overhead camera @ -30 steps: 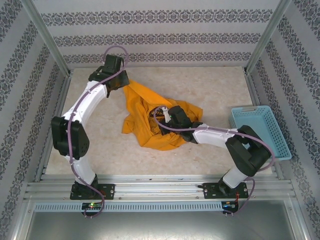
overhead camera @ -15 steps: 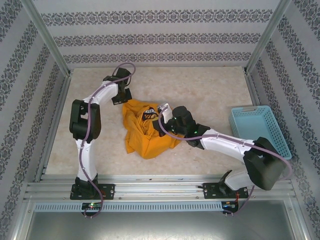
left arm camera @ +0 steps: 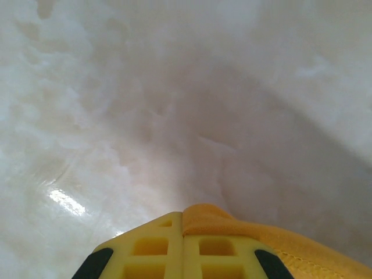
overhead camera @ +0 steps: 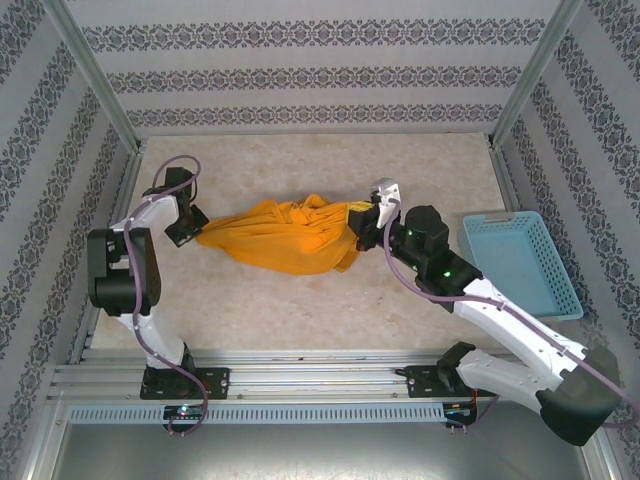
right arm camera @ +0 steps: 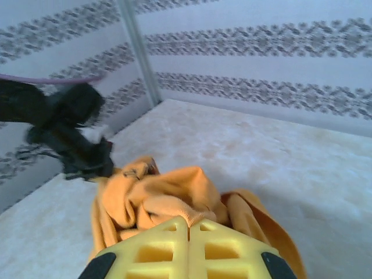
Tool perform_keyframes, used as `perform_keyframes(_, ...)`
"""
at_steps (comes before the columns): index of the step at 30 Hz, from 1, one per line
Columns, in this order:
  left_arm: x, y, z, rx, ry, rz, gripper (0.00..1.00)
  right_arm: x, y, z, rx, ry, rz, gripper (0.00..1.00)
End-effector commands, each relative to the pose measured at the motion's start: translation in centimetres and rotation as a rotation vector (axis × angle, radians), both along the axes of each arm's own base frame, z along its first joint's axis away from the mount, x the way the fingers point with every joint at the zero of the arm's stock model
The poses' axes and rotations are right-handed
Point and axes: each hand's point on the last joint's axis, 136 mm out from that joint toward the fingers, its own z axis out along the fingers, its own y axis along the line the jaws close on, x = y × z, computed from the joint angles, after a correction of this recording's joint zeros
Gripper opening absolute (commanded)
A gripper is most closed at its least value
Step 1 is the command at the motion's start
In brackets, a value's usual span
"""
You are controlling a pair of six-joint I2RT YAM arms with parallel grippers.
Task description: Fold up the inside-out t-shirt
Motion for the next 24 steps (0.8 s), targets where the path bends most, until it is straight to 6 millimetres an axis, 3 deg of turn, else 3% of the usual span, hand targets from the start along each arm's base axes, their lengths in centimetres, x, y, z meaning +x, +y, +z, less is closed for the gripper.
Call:
perform_keyframes(1, 1.2, -2.5, 0.7, -0.074, -0.083, -0.039, 0.0, 0.8, -1.4, -6.8, -0.097, 0.136, -0.092, 0.0)
perform_keyframes(4, 0.4, -5.3, 0.7, -0.089, -0.051, -0.154, 0.02, 0.4, -1.2, -12.1, -0.119, 0.262, -0.114, 0.0)
perform_keyframes(6, 0.0, -7.5, 1.5, -0.101, -0.053, -0.241, 0.17, -0.4, -0.5, -14.4, -0.139, 0.313, -0.096, 0.0)
perform_keyframes(8, -0.4, -9.9, 3.3, -0.083, -0.077, -0.328, 0.32, -1.0, 0.4, -15.5, -0.147, 0.334, -0.071, 0.0)
perform_keyframes(11, -0.7, -14.6, 6.6, -0.04, -0.152, -0.507, 0.49, -1.5, 1.2, -15.3, -0.138, 0.328, -0.05, 0.0)
perform_keyframes(13, -1.6, -20.2, 9.4, -0.024, -0.227, -0.687, 0.61, -1.9, 1.8, -14.4, -0.123, 0.306, -0.032, 0.0)
perform_keyframes(16, -3.1, -26.1, 11.3, -0.065, -0.313, -0.848, 0.68, -2.1, 2.2, -13.3, -0.107, 0.283, -0.022, 0.0)
perform_keyframes(20, -5.3, -30.9, 11.8, -0.137, -0.359, -0.979, 0.73, -2.1, 2.3, -12.1, -0.081, 0.262, -0.024, 0.0)
perform_keyframes(22, -6.4, -32.5, 11.6, -0.167, -0.367, -1.028, 0.76, -2.2, 2.2, -11.4, -0.072, 0.249, -0.025, 0.0)
perform_keyframes(24, -6.9, -32.8, 10.8, -0.19, -0.358, -1.024, 0.76, -2.2, 2.2, -10.7, -0.056, 0.234, -0.029, 0.0)
